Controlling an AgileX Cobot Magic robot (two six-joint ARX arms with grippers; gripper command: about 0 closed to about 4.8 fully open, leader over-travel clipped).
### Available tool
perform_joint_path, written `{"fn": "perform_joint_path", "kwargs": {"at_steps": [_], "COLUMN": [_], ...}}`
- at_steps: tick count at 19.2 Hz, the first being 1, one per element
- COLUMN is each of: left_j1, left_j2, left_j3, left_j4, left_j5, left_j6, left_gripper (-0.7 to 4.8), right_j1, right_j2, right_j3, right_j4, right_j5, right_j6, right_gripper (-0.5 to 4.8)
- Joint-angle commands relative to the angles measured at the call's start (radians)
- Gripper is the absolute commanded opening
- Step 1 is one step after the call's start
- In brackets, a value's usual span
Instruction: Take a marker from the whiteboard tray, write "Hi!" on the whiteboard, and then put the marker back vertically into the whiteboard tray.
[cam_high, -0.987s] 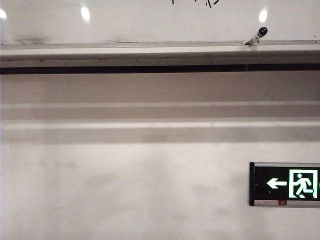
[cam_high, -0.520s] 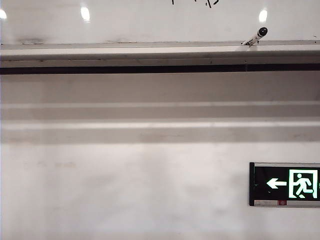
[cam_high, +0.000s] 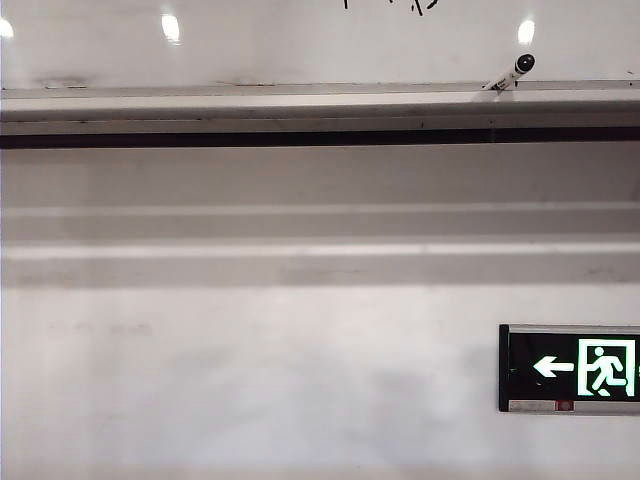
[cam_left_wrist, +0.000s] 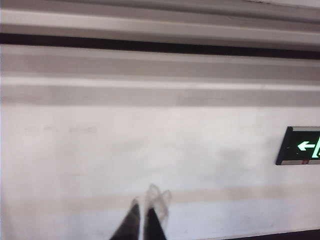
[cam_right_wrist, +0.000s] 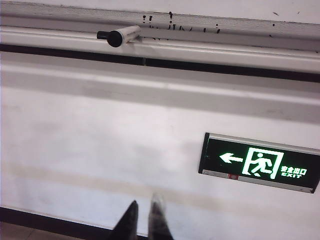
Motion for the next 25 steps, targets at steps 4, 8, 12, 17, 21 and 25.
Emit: {"fn": "perform_joint_path", "kwargs": {"at_steps": [4, 8, 12, 17, 21, 25], "left_j1": [0.0, 0.0, 0.0, 0.0, 0.0, 0.0], "left_j2": [-0.001, -0.001, -0.001, -0.001, -0.001, -0.001], "left_j3": [0.0, 0.0, 0.0, 0.0, 0.0, 0.0], "left_j4": [0.006, 0.006, 0.006, 0.006, 0.006, 0.006], "left_j5": [-0.003, -0.004, -0.004, -0.003, -0.002, -0.002], "left_j6": [0.002, 0.002, 0.002, 0.002, 0.002, 0.002], "left_gripper": [0.27, 0.26, 0.26, 0.27, 0.27, 0.26], "right_j1": [-0.003, -0.191, -0.269, -0.267, -0.267, -0.266], "right_j2": [-0.002, -0.002, -0.002, -0.002, -0.002, -0.002], "right_j3": [0.0, -0.078, -0.196, -0.196, -0.196, -0.196], "right_j4": [0.018, 0.076, 0.256, 0.254, 0.254, 0.254], "right_j5": [0.002, -0.066, -0.111, -0.112, -0.112, -0.112], "right_j6": [0.003, 0.004, 0.052, 0.051, 0.051, 0.051], "right_gripper": [0.34, 0.34, 0.34, 0.34, 0.34, 0.34]}}
